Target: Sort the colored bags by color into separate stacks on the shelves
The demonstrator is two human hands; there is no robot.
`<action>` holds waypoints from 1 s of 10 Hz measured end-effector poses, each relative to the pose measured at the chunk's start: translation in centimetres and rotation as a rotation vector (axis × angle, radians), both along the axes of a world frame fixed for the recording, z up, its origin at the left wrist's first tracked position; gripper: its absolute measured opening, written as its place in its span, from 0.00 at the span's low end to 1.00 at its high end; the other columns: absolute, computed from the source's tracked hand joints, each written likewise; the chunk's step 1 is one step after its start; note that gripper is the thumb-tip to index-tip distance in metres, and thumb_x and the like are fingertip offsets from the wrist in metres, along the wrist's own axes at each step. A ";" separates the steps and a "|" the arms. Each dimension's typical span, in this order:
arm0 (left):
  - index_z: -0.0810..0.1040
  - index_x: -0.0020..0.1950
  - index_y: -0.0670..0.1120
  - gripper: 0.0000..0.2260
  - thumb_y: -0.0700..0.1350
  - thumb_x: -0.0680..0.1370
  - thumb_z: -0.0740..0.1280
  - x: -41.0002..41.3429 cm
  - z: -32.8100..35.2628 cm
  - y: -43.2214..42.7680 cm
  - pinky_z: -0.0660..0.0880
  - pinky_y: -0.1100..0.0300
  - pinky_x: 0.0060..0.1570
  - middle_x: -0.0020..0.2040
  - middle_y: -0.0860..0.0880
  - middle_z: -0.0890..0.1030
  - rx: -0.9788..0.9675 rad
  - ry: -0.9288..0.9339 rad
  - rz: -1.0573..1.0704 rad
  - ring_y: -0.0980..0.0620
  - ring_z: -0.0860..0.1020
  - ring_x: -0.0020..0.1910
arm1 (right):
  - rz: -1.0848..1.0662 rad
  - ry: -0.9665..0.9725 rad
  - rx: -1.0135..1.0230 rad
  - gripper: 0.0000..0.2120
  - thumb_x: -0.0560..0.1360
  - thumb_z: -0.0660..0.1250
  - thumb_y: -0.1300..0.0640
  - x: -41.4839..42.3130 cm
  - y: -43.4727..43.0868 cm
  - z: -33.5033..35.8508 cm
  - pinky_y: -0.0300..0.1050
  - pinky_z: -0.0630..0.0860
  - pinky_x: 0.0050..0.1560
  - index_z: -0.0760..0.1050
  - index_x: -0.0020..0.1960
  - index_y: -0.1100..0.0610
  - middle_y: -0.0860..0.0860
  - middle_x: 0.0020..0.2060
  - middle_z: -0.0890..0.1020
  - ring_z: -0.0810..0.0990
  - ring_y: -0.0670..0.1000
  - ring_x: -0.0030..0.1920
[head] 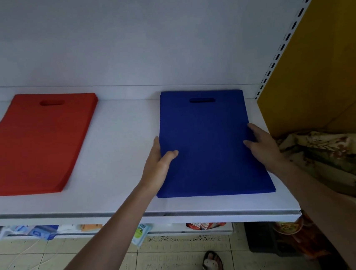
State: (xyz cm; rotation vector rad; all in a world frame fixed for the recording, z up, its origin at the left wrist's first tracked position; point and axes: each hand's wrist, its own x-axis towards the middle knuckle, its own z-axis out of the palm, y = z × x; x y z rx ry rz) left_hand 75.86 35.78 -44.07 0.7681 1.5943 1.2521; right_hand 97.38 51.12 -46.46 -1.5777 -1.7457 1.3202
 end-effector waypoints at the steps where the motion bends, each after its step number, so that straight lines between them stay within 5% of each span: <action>1: 0.64 0.61 0.59 0.14 0.42 0.80 0.59 -0.7 0.7 -0.1 0.68 0.76 0.41 0.48 0.68 0.69 -0.046 -0.049 0.046 0.72 0.71 0.43 | -0.060 0.038 0.006 0.24 0.79 0.61 0.63 0.2 -0.5 1.2 0.42 0.65 0.65 0.62 0.73 0.54 0.50 0.69 0.69 0.67 0.50 0.68; 3: 0.61 0.73 0.52 0.22 0.45 0.79 0.60 -2.1 0.6 -2.7 0.68 0.60 0.63 0.63 0.59 0.73 -0.164 0.228 -0.190 0.59 0.73 0.59 | -0.014 -0.366 0.184 0.21 0.80 0.58 0.58 1.5 -4.8 1.1 0.45 0.70 0.58 0.63 0.72 0.57 0.56 0.64 0.74 0.73 0.57 0.62; 4: 0.60 0.72 0.55 0.24 0.48 0.77 0.63 -1.7 0.6 -3.1 0.71 0.59 0.63 0.62 0.60 0.73 -0.126 0.326 -0.270 0.60 0.73 0.59 | -0.051 -0.236 0.081 0.24 0.79 0.61 0.54 1.9 -5.4 2.1 0.45 0.67 0.62 0.61 0.73 0.54 0.52 0.68 0.71 0.70 0.54 0.66; 5: 0.48 0.76 0.53 0.42 0.57 0.70 0.70 -1.4 0.4 -4.0 0.68 0.58 0.63 0.67 0.54 0.66 -0.237 0.715 -0.393 0.53 0.66 0.66 | 0.017 -0.215 -0.028 0.34 0.73 0.68 0.47 3.4 -6.2 3.1 0.47 0.67 0.63 0.57 0.74 0.51 0.51 0.69 0.69 0.68 0.52 0.68; 6: 0.38 0.76 0.50 0.50 0.62 0.68 0.69 -0.7 -0.4 -5.6 0.63 0.58 0.65 0.72 0.49 0.57 -0.297 1.078 -0.530 0.50 0.59 0.68 | 0.280 -0.434 -0.046 0.50 0.63 0.72 0.39 4.6 -8.1 3.3 0.49 0.63 0.70 0.49 0.76 0.49 0.48 0.73 0.61 0.62 0.51 0.71; 7: 0.37 0.75 0.50 0.48 0.61 0.70 0.68 -0.8 -1.1 -5.6 0.63 0.59 0.64 0.72 0.49 0.57 -0.258 1.083 -0.513 0.50 0.59 0.68 | 0.473 -0.730 0.143 0.51 0.65 0.69 0.34 5.1 -8.6 2.3 0.44 0.56 0.71 0.43 0.76 0.50 0.48 0.75 0.54 0.55 0.50 0.72; 9: 0.39 0.76 0.48 0.44 0.59 0.73 0.66 -1.9 -0.8 -4.4 0.67 0.58 0.61 0.70 0.49 0.62 -0.270 1.118 -0.501 0.49 0.63 0.65 | 0.406 -0.629 0.183 0.44 0.69 0.71 0.43 5.1 -8.2 2.2 0.43 0.60 0.68 0.51 0.76 0.51 0.51 0.73 0.59 0.59 0.51 0.70; 10: 0.41 0.76 0.49 0.47 0.62 0.70 0.68 -2.4 0.1 -5.3 0.67 0.57 0.61 0.70 0.49 0.63 -0.305 1.105 -0.534 0.48 0.63 0.66 | 0.449 -0.670 0.135 0.49 0.67 0.72 0.41 5.2 -8.8 3.0 0.45 0.58 0.70 0.44 0.76 0.49 0.50 0.75 0.54 0.55 0.51 0.73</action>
